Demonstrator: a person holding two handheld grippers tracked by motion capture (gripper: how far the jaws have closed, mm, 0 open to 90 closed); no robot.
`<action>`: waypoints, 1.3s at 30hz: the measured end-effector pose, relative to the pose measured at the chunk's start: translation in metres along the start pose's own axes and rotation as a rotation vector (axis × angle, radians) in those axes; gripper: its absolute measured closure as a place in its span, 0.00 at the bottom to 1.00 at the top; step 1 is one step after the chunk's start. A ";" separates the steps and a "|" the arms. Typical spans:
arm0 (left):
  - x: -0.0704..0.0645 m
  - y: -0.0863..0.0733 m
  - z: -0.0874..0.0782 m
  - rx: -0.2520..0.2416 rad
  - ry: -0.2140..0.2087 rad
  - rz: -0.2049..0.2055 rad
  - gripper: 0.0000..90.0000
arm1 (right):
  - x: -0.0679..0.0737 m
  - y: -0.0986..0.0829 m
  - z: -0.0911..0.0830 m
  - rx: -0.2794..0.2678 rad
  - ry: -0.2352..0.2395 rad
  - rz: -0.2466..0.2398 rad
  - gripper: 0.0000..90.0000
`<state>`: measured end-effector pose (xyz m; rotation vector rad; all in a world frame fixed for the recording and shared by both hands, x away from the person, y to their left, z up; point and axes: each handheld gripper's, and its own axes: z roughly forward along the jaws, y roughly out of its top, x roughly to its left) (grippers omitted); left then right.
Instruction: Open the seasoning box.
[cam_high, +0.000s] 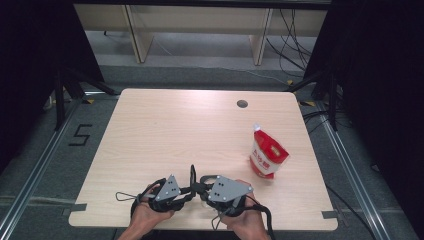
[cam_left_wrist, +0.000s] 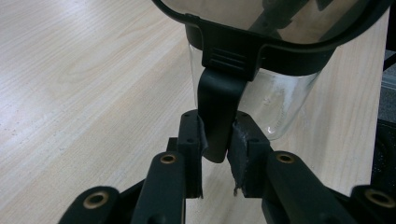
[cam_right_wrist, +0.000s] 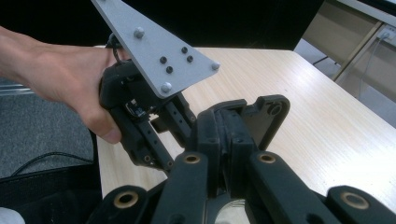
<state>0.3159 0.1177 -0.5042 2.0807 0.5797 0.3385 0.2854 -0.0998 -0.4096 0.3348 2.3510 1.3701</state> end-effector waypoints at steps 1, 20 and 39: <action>0.000 0.000 0.000 0.000 0.000 0.000 0.83 | 0.000 0.000 0.000 0.000 0.002 -0.001 0.98; 0.005 -0.003 -0.012 -0.011 0.004 -0.053 0.64 | -0.025 -0.030 -0.042 0.002 -0.132 0.082 0.82; 0.005 -0.012 -0.035 0.018 0.008 -0.109 0.39 | -0.049 -0.094 -0.073 0.002 -0.256 0.297 0.48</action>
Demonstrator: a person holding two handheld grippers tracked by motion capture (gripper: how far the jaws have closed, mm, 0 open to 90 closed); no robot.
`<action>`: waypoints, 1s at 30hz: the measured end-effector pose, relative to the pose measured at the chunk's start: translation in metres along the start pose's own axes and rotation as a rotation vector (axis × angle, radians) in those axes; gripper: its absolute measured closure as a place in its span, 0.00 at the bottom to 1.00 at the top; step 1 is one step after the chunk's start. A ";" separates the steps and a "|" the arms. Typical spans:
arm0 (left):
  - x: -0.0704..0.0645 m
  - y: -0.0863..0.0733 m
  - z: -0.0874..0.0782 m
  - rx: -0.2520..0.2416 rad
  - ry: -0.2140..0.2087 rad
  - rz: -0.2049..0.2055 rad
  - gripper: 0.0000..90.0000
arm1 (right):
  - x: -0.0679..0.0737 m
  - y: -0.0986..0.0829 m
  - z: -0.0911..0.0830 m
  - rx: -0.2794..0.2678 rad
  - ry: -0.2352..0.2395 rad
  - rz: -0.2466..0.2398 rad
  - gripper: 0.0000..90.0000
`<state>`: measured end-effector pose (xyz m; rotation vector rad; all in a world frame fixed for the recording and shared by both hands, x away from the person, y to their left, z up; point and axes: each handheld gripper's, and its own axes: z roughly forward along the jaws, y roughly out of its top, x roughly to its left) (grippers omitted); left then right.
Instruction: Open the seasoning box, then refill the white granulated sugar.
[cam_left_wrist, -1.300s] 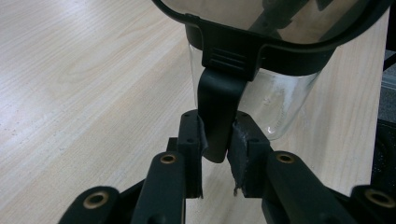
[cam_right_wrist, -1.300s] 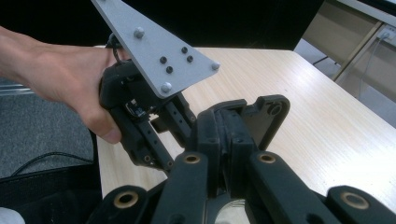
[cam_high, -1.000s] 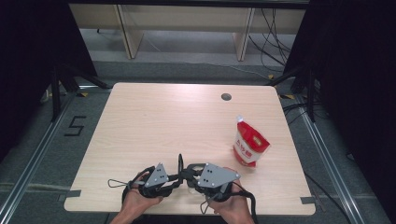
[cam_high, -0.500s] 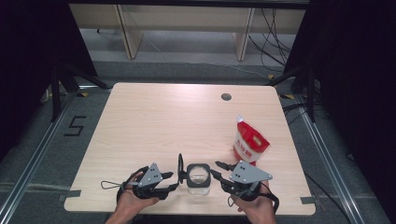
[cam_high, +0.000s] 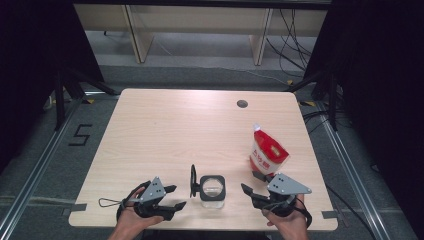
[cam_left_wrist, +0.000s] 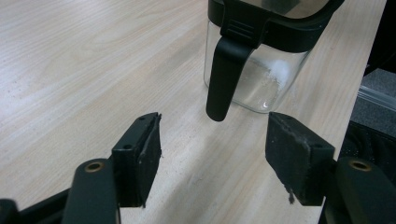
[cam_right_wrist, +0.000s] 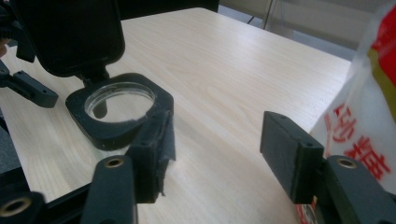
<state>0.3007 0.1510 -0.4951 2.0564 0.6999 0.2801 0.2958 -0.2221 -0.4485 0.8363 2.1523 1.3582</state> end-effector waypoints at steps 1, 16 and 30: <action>0.001 0.000 -0.001 -0.004 0.000 0.009 0.38 | -0.002 -0.002 -0.001 0.012 0.009 0.000 0.46; -0.004 -0.003 -0.003 0.007 -0.025 -0.058 0.22 | -0.019 -0.033 -0.022 0.050 -0.067 0.119 0.38; -0.005 -0.009 -0.005 0.030 -0.011 -0.067 0.20 | -0.032 -0.043 -0.025 0.038 -0.099 0.146 0.31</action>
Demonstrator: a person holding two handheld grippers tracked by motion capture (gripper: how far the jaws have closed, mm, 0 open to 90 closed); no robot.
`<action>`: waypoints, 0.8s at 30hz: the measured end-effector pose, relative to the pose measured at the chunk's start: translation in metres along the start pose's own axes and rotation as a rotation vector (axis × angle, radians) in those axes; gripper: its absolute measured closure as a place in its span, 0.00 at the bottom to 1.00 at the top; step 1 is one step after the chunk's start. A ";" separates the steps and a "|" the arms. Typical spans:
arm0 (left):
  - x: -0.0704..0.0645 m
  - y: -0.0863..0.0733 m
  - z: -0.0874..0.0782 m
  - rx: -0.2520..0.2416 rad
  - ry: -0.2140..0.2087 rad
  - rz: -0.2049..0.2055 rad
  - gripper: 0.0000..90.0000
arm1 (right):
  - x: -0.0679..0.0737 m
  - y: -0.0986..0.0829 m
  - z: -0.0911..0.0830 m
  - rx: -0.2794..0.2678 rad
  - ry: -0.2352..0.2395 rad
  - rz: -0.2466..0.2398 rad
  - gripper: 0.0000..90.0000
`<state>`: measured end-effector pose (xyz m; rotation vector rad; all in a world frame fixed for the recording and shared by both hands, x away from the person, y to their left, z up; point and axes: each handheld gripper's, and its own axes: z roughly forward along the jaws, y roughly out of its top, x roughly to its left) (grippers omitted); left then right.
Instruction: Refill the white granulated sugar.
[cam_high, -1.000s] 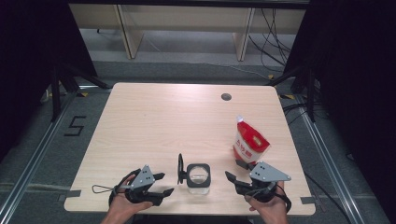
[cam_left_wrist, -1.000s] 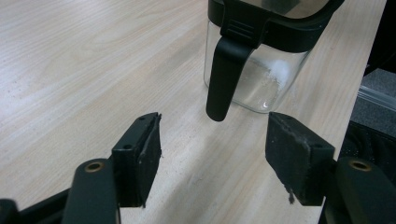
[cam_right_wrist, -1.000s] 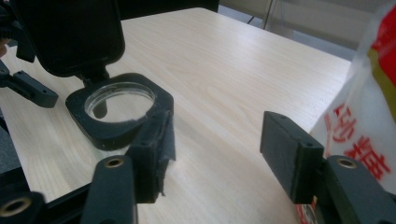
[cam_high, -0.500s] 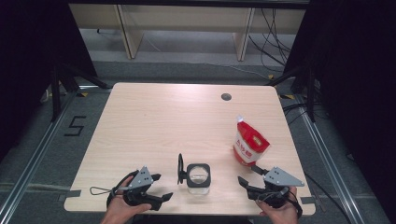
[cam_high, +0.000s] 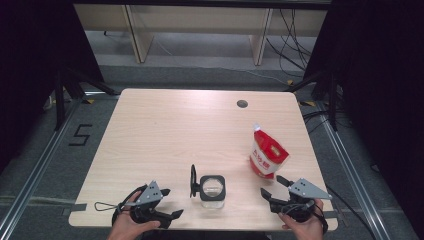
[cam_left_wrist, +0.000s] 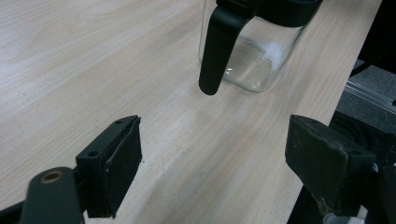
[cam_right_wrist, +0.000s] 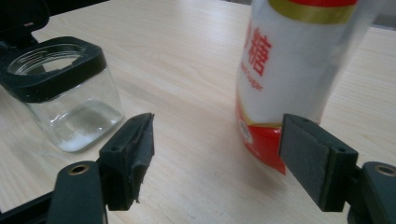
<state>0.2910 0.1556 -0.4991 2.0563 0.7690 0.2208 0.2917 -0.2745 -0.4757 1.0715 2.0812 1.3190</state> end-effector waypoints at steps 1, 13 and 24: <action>0.000 0.000 0.001 -0.007 0.002 0.001 0.20 | 0.000 0.000 0.000 0.001 -0.004 0.014 0.30; -0.002 -0.001 0.005 -0.002 -0.014 0.002 0.19 | -0.015 -0.005 0.006 0.013 -0.036 0.050 0.23; 0.001 -0.001 0.004 0.002 -0.001 0.013 0.19 | -0.027 -0.001 0.027 -0.003 -0.086 0.000 0.21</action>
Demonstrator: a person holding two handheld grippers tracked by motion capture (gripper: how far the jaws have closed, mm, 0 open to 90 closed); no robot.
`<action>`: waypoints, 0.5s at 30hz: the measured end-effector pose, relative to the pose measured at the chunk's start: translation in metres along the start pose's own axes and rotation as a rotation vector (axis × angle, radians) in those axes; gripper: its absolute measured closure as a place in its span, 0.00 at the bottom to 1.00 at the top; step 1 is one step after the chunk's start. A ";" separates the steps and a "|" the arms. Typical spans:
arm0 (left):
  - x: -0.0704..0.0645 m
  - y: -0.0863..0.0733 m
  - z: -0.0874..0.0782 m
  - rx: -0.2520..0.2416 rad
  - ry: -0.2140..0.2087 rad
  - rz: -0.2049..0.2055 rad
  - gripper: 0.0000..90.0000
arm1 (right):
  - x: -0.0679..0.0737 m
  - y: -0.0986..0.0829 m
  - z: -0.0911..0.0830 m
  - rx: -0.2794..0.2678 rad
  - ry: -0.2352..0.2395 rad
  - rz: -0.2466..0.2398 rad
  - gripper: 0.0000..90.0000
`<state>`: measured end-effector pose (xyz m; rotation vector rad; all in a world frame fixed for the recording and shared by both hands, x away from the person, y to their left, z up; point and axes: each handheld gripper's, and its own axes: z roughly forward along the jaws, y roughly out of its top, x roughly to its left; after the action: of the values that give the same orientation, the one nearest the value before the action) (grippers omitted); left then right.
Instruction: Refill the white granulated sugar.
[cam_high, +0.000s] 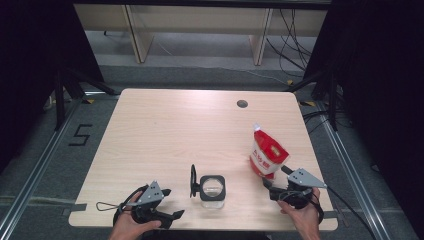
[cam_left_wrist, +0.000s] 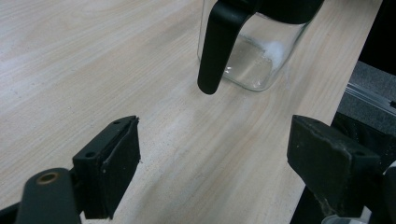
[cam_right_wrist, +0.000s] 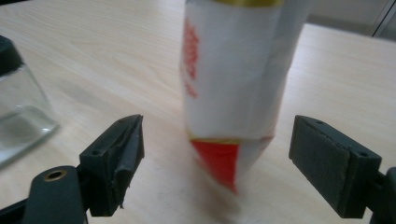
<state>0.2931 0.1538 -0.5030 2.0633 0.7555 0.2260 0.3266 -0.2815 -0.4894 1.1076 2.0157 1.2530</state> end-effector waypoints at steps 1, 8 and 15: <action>-0.001 0.000 0.001 0.009 0.000 -0.006 0.19 | 0.001 0.000 -0.001 0.009 -0.015 0.021 0.20; -0.002 0.000 0.003 0.007 -0.002 -0.008 0.19 | -0.009 0.001 0.014 -0.030 -0.001 -0.029 0.19; -0.002 -0.001 0.004 0.013 -0.003 -0.018 0.19 | -0.010 0.001 0.027 -0.054 0.001 -0.055 0.18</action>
<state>0.2929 0.1505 -0.5059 2.0681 0.7757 0.2085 0.3529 -0.2768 -0.5004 1.0193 1.9871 1.2728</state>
